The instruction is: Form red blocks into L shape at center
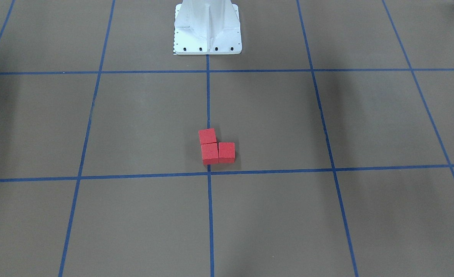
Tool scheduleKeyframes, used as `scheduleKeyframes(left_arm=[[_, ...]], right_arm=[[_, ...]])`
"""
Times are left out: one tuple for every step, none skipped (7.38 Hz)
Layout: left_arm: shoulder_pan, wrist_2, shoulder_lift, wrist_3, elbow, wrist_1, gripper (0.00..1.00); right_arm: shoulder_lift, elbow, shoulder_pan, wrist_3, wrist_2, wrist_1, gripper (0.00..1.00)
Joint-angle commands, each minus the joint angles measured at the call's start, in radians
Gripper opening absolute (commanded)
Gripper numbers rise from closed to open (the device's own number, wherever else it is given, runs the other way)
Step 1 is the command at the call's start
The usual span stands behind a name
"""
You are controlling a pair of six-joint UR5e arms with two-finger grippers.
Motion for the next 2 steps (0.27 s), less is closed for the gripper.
scheduleKeyframes(left_arm=[[0.000,0.000,0.000,0.000,0.001,0.000,1.00],[0.001,0.000,0.000,0.000,0.001,0.000,1.00]], right_arm=[[0.001,0.003,0.000,0.001,0.000,0.000,0.99],[0.001,0.005,0.000,0.001,0.000,0.000,0.99]])
